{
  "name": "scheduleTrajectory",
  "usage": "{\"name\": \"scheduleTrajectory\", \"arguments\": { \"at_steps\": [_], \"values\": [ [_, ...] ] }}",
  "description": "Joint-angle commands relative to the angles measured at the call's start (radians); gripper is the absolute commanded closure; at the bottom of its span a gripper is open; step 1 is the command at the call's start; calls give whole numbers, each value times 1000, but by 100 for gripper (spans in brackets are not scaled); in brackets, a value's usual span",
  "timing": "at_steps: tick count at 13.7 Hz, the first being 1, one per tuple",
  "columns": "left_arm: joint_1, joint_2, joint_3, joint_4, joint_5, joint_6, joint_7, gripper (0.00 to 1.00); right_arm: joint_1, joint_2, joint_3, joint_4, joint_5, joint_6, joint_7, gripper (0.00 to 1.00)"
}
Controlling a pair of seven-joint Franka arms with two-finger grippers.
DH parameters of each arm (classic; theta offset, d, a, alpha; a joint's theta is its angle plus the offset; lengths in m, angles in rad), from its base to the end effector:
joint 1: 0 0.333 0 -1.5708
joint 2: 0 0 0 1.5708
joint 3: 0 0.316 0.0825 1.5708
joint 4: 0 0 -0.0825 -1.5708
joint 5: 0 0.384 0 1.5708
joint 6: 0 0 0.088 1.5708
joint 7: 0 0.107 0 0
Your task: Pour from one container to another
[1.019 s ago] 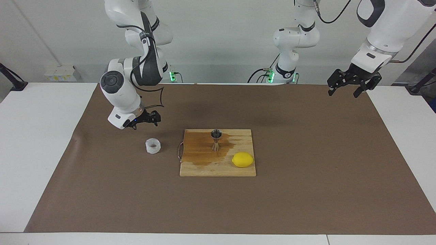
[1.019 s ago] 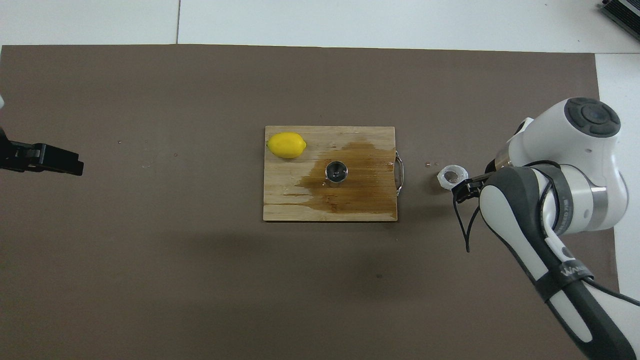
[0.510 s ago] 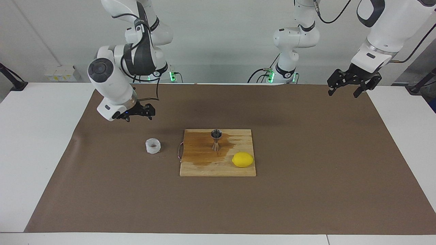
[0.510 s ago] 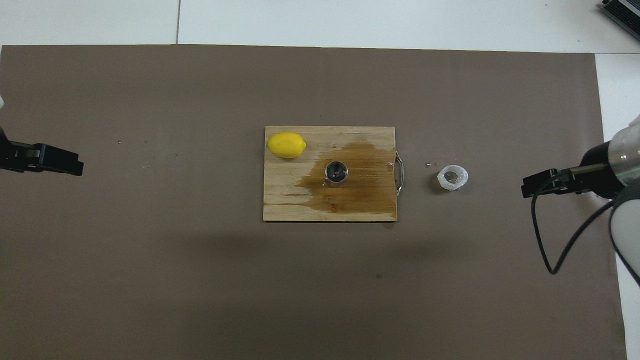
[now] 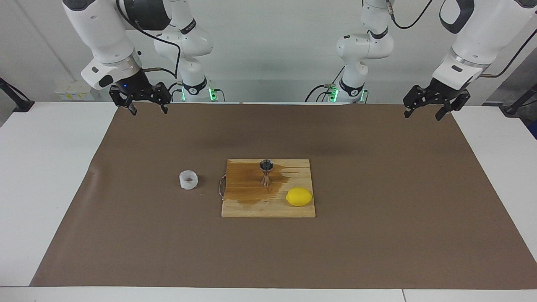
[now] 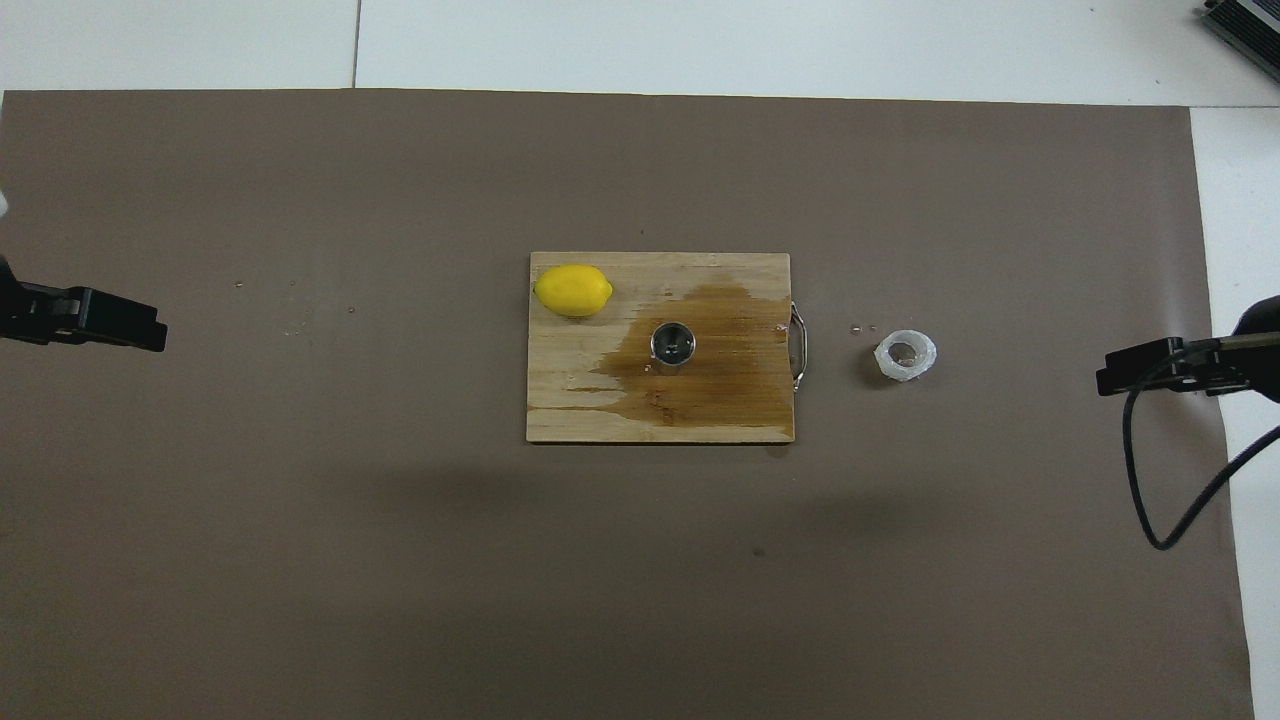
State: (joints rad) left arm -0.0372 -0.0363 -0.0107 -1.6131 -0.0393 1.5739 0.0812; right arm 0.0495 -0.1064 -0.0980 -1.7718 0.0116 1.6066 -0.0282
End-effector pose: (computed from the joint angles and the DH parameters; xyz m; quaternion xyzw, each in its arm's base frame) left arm 0.5423 -0.0303 0.6248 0.9977 -0.0644 -0.0011 0.0195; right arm 0.5196 -0.0264 0.5896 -0.9994 0.0101 0.0292 0.0121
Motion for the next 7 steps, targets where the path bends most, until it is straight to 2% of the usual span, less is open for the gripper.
{"name": "scheduleTrajectory", "arguments": {
  "at_steps": [1,7],
  "values": [
    [5,-2,-3,13,15,-21,14,0,1,-9,12,-3,1,6,10,0],
    [5,-2,-3,13,15,-21,14,0,7,-26,20,-5,2,1,8,0]
  ]
}}
